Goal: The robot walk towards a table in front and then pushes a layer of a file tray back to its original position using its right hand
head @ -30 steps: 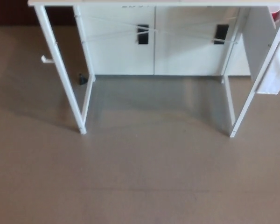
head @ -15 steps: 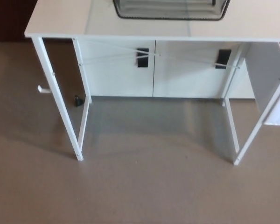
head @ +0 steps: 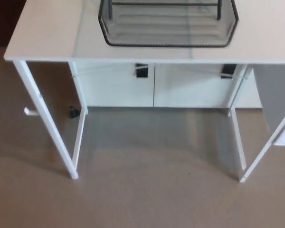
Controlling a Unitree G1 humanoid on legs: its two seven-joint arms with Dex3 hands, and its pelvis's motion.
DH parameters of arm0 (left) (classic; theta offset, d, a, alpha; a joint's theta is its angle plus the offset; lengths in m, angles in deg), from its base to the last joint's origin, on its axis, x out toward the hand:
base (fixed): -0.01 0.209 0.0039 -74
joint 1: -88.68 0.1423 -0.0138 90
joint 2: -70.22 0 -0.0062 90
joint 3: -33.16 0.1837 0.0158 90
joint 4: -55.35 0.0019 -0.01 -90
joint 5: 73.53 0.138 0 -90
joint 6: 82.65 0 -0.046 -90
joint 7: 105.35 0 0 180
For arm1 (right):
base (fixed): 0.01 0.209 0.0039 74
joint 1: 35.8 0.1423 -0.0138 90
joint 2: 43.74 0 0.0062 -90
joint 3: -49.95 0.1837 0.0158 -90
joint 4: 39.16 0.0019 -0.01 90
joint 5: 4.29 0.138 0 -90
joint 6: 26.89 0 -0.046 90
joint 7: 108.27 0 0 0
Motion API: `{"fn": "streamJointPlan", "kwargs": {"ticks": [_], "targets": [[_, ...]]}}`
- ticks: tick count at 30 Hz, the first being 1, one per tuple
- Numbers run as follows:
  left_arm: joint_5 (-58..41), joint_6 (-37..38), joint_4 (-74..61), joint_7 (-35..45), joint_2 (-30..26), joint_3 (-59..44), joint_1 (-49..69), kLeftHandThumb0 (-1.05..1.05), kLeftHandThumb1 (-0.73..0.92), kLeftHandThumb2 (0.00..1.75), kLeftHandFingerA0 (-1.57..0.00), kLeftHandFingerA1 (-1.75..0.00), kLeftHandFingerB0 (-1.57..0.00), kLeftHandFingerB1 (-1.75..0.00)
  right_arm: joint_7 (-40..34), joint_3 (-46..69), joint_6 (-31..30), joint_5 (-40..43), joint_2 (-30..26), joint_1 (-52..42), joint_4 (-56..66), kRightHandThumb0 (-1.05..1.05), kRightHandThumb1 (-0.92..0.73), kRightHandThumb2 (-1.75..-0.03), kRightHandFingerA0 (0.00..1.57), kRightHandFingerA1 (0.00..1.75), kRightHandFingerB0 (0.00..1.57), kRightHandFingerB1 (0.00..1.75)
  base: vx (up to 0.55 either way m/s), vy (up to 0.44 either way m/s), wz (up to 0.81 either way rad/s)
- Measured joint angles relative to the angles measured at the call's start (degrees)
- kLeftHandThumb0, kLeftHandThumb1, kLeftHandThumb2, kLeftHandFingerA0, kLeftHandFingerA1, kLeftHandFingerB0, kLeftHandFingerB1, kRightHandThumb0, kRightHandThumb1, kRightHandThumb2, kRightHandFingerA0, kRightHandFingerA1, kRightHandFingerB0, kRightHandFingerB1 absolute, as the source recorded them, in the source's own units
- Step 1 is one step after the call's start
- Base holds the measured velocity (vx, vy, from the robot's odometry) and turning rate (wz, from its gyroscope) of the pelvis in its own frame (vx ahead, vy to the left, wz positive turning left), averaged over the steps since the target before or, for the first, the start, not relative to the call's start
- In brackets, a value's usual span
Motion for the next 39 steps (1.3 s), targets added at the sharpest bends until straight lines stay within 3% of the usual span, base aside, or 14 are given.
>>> {"fn": "streamJointPlan", "kwargs": {"ticks": [9,24,39], "targets": [[0.05,0.38,0.38,0.12,-0.90,0.11,-0.04,-0.29,0.53,0.55,-0.75,-0.71,-0.54,-0.70,-0.17,-0.23,0.54,-0.62,0.31,-0.11,-1.49,-0.46,-0.49,-0.76,0.49,0.52,0.36,0.44,0.20,0.147,-0.03],[0.16,0.38,0.80,0.18,-0.44,0.60,-0.26,-0.31,0.54,0.56,-0.73,-0.69,-0.53,-0.69,-0.13,-0.02,1.20,-0.76,0.06,0.54,-2.02,-0.47,-0.48,-0.77,0.49,0.54,0.35,0.46,0.22,-0.112,0.09],[0.55,0.36,0.38,0.19,-1.28,1.10,-0.61,-0.35,0.51,0.55,-0.78,-0.71,-0.54,-0.67,-0.81,-1.21,2.05,-1.41,0.58,-0.07,-2.41,-0.50,-0.49,-0.78,0.50,0.54,0.36,0.46,0.18,0.140,-0.09]]}}
